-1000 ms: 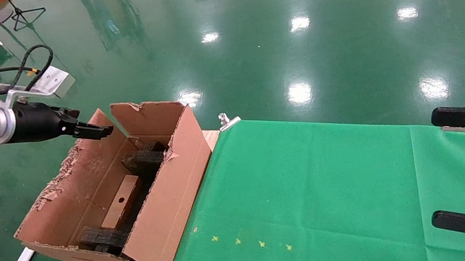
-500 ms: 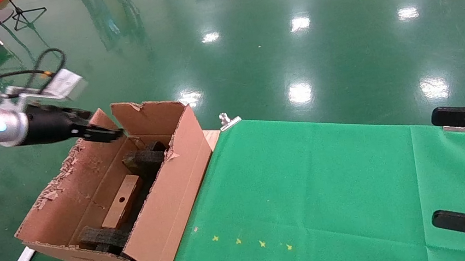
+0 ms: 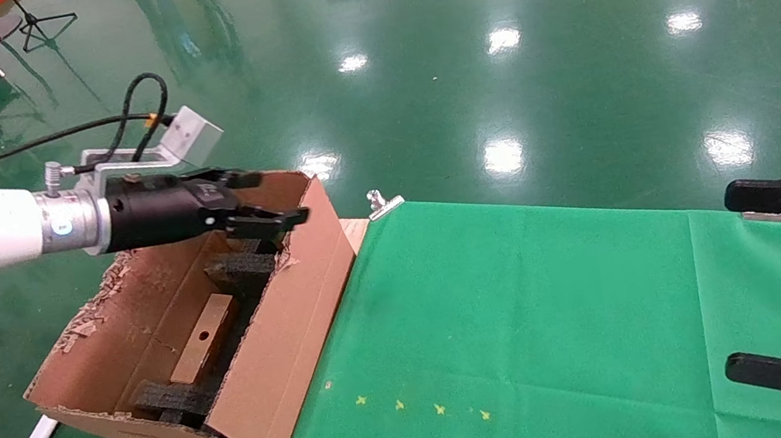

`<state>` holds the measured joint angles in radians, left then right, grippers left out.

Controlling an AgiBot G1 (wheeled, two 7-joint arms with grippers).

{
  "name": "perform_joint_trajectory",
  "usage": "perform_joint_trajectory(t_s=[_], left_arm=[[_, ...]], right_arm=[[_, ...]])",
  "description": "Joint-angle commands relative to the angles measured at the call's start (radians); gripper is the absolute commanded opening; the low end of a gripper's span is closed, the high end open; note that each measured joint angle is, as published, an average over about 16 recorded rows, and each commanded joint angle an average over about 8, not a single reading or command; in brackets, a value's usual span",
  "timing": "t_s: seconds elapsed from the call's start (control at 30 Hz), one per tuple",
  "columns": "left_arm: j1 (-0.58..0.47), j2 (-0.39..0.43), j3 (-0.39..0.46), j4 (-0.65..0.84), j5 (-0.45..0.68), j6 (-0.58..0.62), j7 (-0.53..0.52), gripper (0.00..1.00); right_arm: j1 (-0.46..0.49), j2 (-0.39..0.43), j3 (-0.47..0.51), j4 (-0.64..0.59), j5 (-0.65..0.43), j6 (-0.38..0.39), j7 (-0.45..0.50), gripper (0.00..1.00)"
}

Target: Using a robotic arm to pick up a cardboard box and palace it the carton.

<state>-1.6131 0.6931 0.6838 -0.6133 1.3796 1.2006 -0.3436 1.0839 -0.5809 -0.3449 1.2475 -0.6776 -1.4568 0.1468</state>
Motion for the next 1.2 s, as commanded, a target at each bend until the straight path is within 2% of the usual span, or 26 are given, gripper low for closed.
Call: perform_joint_trajectory(t_s=[0.03,1.2], left_arm=[[0.027,-0.004,-0.02,-0.034,-0.033,0.015,0.008,1.0],[0.503,-0.076,-0.377,-0.627,-0.606,0.276,0.146,1.0]], right_arm=[[0.0,0.0,0.0,0.0,0.0,0.0,0.0,1.0],[0.0,0.0,0.0,0.0,0.0,0.0,0.0,1.0]])
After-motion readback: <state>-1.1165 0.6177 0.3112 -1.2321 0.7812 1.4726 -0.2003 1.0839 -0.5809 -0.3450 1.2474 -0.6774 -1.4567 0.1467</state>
